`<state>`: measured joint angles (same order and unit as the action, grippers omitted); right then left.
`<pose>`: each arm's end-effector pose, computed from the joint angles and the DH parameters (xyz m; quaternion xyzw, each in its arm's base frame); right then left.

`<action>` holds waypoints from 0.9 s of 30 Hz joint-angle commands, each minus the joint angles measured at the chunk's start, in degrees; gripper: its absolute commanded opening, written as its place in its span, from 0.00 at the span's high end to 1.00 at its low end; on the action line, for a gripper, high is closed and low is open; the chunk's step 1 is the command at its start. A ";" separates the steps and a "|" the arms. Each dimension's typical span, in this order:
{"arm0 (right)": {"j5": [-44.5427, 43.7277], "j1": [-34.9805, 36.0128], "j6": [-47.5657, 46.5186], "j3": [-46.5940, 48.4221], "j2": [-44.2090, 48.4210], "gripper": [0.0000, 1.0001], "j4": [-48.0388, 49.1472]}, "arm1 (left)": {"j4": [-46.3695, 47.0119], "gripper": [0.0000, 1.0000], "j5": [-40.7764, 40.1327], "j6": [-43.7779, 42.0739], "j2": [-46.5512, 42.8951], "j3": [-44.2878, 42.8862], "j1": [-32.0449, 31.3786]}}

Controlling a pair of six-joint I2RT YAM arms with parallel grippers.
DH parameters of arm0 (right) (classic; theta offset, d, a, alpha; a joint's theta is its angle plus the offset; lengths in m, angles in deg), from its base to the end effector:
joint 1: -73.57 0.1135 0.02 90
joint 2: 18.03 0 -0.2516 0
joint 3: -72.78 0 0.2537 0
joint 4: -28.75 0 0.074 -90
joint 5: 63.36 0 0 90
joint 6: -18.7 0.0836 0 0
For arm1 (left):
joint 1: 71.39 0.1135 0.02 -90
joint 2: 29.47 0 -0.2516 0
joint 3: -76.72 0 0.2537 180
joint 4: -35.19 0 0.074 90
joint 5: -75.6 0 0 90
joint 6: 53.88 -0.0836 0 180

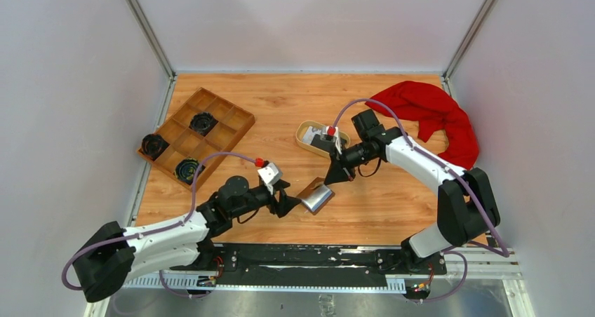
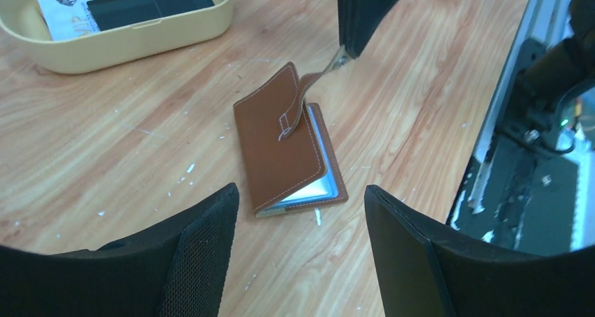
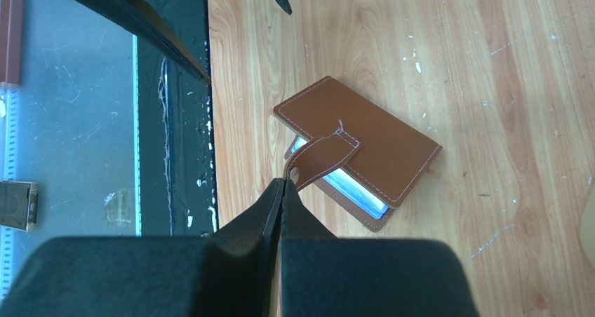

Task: Put the credit cards into the card holder
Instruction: Open the card holder at the center of the board.

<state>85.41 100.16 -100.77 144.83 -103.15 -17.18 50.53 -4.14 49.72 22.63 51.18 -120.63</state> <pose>0.2418 0.2010 0.2062 -0.5103 0.6795 0.4668 0.2447 0.1491 -0.1958 0.1682 0.2896 0.7155 -0.3885 0.5034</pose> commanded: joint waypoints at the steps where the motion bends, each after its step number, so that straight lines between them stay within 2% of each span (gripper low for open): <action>1: 1.38 -1.40 -2.75 1.13 1.37 1.00 -2.74 | 0.08 0.29 -1.37 -12.34 3.77 -2.48 -2.74; 12: 2.39 -1.81 -4.78 1.65 0.19 1.00 -4.75 | 0.16 0.28 -10.17 -22.69 20.23 -11.22 -11.19; 20: 2.76 -1.84 -5.33 1.81 -0.04 1.00 -5.34 | 4.30 0.29 -17.83 -22.57 27.65 -13.29 -13.53; 24: 2.89 -1.86 -5.51 1.84 -0.18 1.00 -5.52 | 4.96 0.39 -20.41 -21.64 30.11 -13.89 -13.71; 26: 2.94 -1.81 -5.52 1.84 -0.19 1.00 -5.54 | 5.25 0.53 -21.66 -21.31 31.01 -13.94 -13.76; 27: 2.88 -1.87 -5.56 1.84 -0.22 1.00 -5.54 | 5.47 0.65 -22.13 -21.00 31.47 -13.98 -13.73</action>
<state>86.65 99.01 -105.16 145.09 -103.08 -21.00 52.86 -21.87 28.33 52.40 38.31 -133.87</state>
